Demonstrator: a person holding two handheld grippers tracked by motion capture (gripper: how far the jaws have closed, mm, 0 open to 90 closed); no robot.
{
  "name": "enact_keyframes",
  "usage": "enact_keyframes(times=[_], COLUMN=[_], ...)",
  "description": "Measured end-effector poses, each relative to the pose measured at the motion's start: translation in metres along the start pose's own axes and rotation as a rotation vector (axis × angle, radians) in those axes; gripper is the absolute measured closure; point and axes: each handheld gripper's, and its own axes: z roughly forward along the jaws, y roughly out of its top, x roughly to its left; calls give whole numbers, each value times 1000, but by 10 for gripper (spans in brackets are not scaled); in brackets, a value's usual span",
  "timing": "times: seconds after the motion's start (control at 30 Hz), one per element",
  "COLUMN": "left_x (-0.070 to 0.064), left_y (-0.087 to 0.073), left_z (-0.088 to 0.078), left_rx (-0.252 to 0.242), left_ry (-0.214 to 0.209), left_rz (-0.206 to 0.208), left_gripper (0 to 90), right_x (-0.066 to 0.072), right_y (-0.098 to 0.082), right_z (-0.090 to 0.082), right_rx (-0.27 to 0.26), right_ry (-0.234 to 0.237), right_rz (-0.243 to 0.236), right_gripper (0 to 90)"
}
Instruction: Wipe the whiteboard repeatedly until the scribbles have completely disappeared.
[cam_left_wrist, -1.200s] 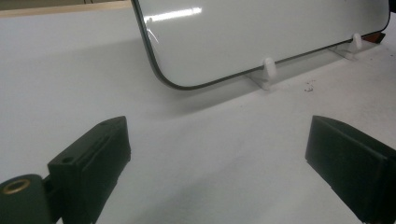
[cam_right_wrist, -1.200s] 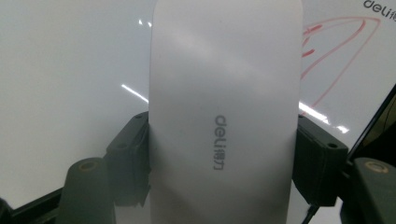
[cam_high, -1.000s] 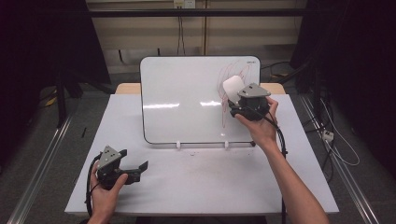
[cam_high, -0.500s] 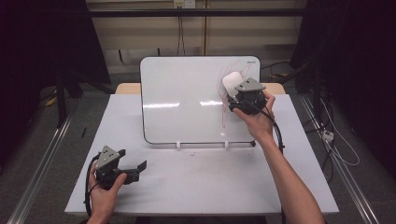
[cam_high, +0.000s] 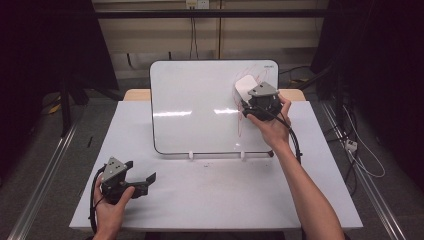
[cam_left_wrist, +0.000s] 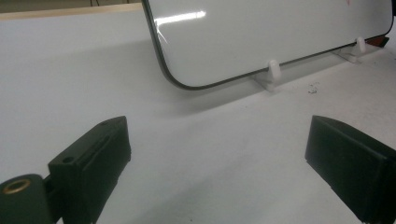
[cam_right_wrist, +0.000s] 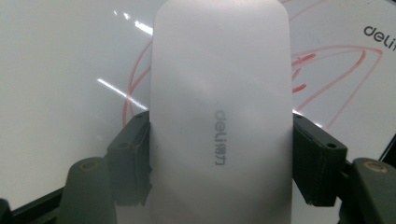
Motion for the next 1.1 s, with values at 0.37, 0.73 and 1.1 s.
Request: enact_keyframes(times=[0.37, 0.73, 1.1], left_x=[-1, -2, -2], left_y=[0, 0, 0], left_z=[1, 3, 4], left_rx=[-3, 3, 2], left_ry=[-3, -1, -4], left_rz=[-3, 6, 7], left_gripper=[66, 66, 66], right_x=[0, 6, 27], right_y=[-2, -4, -12], right_z=[2, 2, -1], right_rx=[-10, -9, -1], right_ry=[-3, -14, 17], right_rz=[10, -1, -59], right_gripper=[316, 316, 317])
